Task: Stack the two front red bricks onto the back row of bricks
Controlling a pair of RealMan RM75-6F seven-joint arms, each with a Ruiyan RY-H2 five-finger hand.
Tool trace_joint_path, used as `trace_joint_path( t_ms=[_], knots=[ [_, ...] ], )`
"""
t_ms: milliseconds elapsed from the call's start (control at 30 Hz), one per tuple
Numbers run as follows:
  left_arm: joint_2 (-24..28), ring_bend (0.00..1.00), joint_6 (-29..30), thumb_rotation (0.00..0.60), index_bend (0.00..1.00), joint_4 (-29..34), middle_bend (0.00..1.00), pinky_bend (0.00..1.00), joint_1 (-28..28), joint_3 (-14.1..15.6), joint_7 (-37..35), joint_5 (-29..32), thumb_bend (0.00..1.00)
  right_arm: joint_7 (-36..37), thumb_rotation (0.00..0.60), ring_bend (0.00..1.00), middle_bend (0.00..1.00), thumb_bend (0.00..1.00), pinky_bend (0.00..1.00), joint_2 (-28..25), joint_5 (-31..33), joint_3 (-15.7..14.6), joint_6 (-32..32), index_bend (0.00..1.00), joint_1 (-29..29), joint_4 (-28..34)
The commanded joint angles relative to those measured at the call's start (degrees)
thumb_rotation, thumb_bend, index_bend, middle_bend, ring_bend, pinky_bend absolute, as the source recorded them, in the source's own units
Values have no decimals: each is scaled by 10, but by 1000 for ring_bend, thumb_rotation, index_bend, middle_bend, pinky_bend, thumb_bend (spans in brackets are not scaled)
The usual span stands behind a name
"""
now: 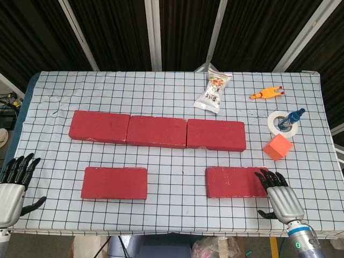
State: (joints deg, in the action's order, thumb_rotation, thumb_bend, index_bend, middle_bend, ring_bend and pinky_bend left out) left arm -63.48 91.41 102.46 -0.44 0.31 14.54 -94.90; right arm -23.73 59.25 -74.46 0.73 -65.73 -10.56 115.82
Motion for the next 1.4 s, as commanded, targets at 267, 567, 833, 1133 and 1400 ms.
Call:
trace_joint_path(
  t_ms=[267,567,833,1133,1400],
  knots=[
    [-1,0,-7,600,25,4,0,28,-3,-5,8,14,0,-122,600,0,0,183,0,50,170,38,34,12,-86,44],
    [-2,0,-9,600,25,1,0,29,-6,-12,9,25,0,-164,600,0,0,184,0,88,264,43,38,12,-140,20],
    [-5,0,-13,600,25,1,0,29,-8,-13,18,29,0,-183,600,0,0,184,0,121,314,43,39,12,-182,-9],
    [-6,0,-12,600,26,0,0,35,-9,-14,19,31,0,-195,600,0,61,183,0,138,341,29,23,32,-205,-27],
    [-5,0,-14,600,32,-1,0,35,-10,-12,15,29,0,-187,600,44,254,183,0,141,323,18,9,285,-212,-31]
  ],
)
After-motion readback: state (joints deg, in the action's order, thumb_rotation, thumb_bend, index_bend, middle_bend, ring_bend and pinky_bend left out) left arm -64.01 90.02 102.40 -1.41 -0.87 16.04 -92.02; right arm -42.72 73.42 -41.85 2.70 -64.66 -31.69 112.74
